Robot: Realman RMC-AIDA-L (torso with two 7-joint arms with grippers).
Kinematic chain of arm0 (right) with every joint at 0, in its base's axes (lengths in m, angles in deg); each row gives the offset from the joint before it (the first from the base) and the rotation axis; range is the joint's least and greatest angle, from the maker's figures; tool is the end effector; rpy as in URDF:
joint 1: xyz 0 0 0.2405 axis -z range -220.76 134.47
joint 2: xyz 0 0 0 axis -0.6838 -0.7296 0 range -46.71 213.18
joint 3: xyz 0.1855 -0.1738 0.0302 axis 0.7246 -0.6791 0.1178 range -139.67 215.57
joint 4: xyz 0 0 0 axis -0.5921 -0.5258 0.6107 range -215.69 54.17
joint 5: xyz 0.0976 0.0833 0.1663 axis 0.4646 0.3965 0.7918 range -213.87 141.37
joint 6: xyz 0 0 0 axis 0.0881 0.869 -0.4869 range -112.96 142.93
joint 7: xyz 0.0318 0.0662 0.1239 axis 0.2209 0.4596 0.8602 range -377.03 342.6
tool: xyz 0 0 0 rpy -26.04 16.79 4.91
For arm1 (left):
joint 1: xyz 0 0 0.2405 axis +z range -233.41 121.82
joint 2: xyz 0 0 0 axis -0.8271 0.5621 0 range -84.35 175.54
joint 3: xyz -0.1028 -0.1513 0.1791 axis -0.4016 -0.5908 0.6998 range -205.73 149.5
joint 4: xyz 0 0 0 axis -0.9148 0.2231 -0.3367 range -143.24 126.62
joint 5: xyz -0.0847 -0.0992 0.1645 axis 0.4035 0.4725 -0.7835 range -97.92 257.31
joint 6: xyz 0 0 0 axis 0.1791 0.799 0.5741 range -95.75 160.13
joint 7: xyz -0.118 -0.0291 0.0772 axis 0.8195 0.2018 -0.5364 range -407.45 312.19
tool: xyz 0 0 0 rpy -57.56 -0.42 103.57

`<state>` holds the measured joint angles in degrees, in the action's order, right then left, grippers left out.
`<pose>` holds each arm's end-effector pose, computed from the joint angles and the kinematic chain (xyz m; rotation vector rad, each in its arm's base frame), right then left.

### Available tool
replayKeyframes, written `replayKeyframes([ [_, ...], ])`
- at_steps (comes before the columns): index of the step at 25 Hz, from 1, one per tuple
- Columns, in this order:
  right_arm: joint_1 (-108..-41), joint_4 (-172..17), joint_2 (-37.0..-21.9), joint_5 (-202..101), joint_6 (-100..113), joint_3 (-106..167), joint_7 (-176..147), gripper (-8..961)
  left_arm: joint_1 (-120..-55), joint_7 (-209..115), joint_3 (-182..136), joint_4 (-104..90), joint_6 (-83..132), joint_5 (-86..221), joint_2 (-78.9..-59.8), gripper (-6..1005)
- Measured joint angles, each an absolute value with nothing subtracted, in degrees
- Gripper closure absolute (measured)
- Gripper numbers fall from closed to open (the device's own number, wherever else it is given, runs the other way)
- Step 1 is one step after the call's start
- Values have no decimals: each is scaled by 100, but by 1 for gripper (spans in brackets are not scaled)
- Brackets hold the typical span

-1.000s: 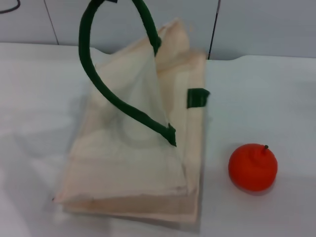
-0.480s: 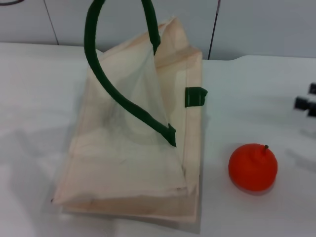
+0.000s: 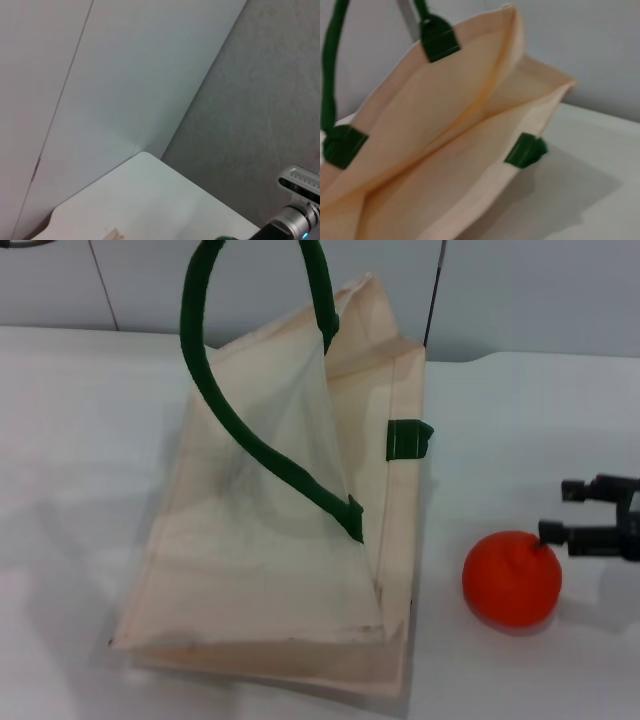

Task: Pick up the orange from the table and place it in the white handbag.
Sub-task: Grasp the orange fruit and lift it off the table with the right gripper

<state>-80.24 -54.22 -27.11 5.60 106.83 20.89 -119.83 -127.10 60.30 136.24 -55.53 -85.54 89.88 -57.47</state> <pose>0.3011 0.3414 0.0408 -2.7235 0.7585 0.5265 -0.1254 0.4213 0.1642 -2.8045 -0.9053 -0.6188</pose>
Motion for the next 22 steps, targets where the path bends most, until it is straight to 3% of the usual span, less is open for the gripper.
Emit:
replayKeyframes([
  [6,-8027,-5413,-2790,541,10642,1470,-11973,145,-12685,6030,13624,-5551,-8543,8980,-5737,866],
  [15,-8198,-5389,-3123,126,9922,904,-11998,157,-12674,6037,13624,-5546,-8541,8981,-5733,866],
  [22,-8225,-5382,-3135,164,9867,915,-12252,166,-12672,6039,13624,-5542,-8541,8981,-5732,866],
])
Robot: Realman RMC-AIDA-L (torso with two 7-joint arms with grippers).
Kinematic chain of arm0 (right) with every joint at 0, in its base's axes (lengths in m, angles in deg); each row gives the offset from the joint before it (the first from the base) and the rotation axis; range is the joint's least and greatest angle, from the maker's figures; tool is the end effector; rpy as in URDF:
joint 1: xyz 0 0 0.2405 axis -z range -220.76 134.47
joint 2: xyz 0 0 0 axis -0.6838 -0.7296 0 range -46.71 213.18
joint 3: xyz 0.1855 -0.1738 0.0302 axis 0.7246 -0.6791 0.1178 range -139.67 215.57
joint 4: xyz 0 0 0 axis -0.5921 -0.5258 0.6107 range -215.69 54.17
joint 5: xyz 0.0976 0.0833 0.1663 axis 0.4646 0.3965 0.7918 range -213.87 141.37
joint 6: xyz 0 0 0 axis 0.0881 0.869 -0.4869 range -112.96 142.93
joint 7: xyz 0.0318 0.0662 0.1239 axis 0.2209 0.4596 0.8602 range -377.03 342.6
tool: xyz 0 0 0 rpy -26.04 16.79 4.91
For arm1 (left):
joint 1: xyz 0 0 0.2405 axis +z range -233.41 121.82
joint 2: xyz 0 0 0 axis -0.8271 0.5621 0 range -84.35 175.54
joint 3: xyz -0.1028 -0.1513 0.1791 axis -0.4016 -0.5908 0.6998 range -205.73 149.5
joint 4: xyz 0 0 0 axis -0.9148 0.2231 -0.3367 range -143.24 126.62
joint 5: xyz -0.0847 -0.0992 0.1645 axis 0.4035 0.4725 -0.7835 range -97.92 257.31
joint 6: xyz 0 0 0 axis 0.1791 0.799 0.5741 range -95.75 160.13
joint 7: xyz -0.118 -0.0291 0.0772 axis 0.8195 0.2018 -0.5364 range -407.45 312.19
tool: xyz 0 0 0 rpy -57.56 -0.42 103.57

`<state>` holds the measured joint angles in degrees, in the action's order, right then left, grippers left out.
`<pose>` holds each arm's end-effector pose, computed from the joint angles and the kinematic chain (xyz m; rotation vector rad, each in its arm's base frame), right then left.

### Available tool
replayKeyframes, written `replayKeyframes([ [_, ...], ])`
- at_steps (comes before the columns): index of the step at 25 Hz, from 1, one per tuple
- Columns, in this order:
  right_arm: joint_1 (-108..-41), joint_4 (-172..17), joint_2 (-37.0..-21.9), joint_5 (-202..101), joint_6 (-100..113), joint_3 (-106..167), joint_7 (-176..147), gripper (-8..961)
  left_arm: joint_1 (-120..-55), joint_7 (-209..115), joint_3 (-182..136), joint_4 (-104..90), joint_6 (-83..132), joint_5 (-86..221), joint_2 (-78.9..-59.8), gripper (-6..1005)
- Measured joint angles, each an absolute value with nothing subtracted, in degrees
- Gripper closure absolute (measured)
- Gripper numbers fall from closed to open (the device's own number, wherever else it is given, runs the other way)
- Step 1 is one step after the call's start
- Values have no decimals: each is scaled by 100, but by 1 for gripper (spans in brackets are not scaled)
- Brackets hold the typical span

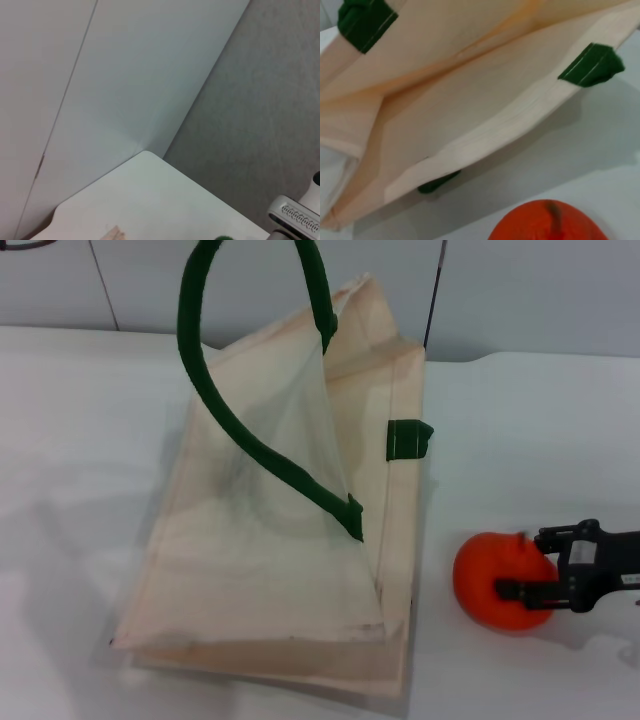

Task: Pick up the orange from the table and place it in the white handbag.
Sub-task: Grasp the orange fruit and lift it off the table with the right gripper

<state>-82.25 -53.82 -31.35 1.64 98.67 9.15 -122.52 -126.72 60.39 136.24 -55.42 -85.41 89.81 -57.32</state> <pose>0.2965 0.3414 -0.0083 -2.8887 0.6060 0.2076 -0.1284 0.4209 0.1650 -2.7974 -0.9164 -0.6163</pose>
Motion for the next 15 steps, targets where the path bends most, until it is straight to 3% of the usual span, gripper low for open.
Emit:
replayKeyframes([
  [5,-8245,-5381,-3125,169,9871,880,-12326,173,-12670,6039,13624,-5537,-8541,8980,-5735,866],
  [8,-8245,-5404,-3126,169,9877,868,-12330,331,-12669,6039,13624,-5534,-8541,8984,-5736,866],
  [15,-8205,-5382,-3102,558,9992,913,-12458,405,-12650,6039,13624,-5530,-8532,8980,-5740,866],
])
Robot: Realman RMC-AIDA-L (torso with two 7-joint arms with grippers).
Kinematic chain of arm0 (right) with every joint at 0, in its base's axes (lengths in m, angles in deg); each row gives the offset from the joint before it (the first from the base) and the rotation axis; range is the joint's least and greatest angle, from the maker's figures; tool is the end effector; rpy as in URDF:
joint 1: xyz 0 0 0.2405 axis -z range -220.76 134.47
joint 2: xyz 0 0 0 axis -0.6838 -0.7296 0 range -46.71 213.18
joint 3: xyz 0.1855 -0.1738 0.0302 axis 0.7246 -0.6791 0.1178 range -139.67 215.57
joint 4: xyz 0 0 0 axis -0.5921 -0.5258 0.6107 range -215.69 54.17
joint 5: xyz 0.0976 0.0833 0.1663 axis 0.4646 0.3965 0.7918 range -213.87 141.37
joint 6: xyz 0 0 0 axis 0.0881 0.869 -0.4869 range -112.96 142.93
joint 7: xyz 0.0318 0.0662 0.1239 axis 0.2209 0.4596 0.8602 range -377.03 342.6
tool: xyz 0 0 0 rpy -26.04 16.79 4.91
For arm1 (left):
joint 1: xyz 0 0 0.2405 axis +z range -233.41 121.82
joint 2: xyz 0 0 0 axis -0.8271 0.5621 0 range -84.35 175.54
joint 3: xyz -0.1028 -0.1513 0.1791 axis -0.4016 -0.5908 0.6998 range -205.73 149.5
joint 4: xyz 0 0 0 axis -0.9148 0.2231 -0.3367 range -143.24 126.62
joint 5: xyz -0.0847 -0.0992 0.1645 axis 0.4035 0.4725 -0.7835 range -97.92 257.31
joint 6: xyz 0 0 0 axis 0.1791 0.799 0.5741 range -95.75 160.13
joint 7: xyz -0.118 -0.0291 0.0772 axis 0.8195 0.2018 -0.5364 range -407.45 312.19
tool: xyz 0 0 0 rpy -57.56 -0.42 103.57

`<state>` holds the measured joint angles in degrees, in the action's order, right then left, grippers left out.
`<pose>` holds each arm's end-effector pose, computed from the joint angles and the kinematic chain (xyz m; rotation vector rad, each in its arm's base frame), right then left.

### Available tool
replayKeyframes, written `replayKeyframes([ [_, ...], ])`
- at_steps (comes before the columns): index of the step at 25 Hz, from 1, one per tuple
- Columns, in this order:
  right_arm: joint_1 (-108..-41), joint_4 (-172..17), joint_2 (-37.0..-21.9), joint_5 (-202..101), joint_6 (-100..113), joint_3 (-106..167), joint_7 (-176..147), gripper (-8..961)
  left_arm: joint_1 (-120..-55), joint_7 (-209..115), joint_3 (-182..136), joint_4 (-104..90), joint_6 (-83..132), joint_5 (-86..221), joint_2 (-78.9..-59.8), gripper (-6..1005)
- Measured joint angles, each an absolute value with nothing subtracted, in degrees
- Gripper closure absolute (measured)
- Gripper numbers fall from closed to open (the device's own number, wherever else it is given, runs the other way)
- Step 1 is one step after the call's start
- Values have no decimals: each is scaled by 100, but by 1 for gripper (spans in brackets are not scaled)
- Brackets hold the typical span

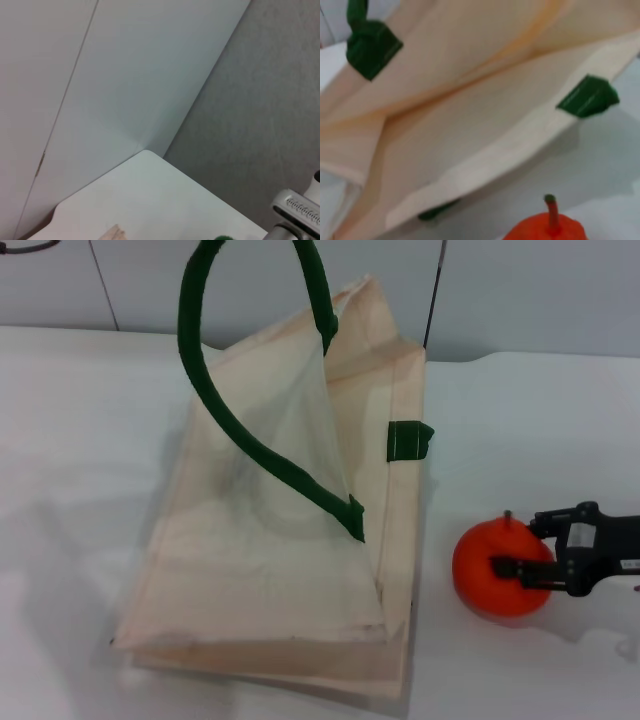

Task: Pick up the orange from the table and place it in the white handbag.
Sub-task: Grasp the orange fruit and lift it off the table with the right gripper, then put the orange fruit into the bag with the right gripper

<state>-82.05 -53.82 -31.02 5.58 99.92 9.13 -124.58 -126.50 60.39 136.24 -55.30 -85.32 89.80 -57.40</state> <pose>0.2893 0.3448 -0.0037 -2.8711 0.5541 0.2997 -0.1299 0.4206 0.1640 -2.7965 -0.9230 -0.6162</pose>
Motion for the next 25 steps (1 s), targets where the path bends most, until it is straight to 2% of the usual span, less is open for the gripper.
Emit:
replayKeyframes([
  [9,-8142,-5354,-3060,650,10058,915,-12533,488,-12646,6039,13624,-5524,-8532,8980,-5741,866],
  [20,-8043,-5096,-3069,1385,10169,1311,-12818,538,-12645,6037,13624,-5454,-8540,8980,-5736,865],
  [25,-8067,-5064,-3061,2038,10352,1392,-13015,600,-12721,6034,13624,-5267,-8541,8979,-5670,865],
])
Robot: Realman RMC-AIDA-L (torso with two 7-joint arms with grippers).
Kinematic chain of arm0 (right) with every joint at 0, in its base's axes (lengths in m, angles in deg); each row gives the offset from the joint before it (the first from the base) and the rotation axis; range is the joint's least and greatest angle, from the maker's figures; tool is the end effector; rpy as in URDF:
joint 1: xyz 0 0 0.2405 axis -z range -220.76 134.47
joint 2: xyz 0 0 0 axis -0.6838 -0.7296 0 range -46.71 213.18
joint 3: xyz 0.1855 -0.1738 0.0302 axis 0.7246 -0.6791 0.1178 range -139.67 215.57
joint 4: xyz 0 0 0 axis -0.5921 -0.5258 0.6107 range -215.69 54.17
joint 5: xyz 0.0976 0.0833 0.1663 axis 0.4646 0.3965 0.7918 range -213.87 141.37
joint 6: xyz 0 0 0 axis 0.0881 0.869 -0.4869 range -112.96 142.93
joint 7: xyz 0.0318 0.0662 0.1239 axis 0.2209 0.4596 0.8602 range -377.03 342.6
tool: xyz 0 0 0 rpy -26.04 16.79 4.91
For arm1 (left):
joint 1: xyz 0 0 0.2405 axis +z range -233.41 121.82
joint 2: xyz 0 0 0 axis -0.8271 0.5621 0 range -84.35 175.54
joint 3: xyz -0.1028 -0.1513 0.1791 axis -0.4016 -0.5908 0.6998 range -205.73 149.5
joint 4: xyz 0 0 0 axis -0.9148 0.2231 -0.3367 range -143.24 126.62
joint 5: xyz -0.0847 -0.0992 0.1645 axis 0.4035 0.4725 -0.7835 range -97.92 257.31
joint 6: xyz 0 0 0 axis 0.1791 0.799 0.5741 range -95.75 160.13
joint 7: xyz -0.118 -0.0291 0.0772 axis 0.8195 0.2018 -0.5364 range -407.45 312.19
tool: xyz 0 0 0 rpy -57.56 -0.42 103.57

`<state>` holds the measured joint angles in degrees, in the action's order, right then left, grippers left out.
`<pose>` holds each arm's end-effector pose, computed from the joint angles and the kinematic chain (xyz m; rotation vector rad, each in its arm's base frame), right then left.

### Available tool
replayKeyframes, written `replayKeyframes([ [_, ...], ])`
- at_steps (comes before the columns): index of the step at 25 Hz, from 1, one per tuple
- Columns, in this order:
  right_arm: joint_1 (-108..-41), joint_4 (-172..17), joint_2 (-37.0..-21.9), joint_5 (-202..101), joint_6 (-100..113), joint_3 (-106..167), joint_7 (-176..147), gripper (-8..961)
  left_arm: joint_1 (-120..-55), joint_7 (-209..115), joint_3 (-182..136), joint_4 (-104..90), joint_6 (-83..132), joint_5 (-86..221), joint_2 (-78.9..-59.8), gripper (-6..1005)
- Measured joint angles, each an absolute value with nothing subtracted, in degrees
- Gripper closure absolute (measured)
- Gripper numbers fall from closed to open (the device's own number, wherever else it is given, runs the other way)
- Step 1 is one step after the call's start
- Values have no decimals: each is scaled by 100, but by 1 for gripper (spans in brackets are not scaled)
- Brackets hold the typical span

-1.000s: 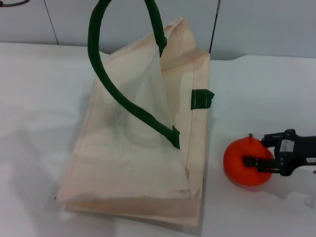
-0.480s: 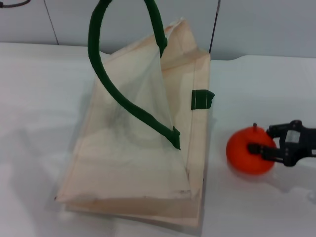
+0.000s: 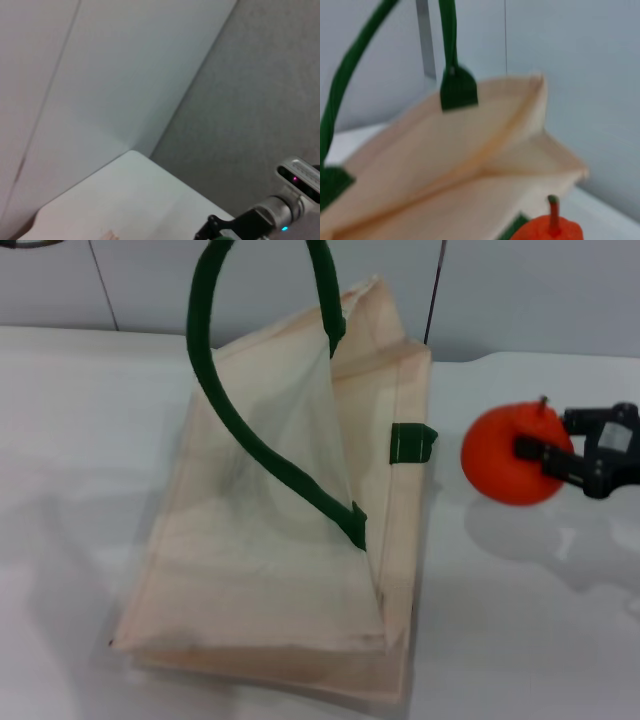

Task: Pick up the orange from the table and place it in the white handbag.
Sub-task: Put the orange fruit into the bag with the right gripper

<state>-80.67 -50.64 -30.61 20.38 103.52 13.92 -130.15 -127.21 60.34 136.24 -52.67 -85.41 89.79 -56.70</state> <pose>0.2677 0.3641 0.0338 -2.6423 0.3932 0.6430 -0.1223 0.4224 0.1610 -2.8389 -0.9077 -0.6299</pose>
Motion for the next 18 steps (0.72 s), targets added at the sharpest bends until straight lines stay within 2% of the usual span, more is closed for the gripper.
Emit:
replayKeyframes([
  [3,-8193,-5061,-3069,2207,10511,1374,-13034,629,-12835,6033,13624,-5074,-8542,8982,-5606,865],
  [10,-8759,-5233,-3235,2174,10511,961,-13059,694,-13142,6036,13624,-4978,-8541,8981,-5574,865],
  [18,-9396,-5811,-3258,2189,10201,220,-13059,737,-13298,6030,13624,-4650,-8528,8979,-5497,865],
])
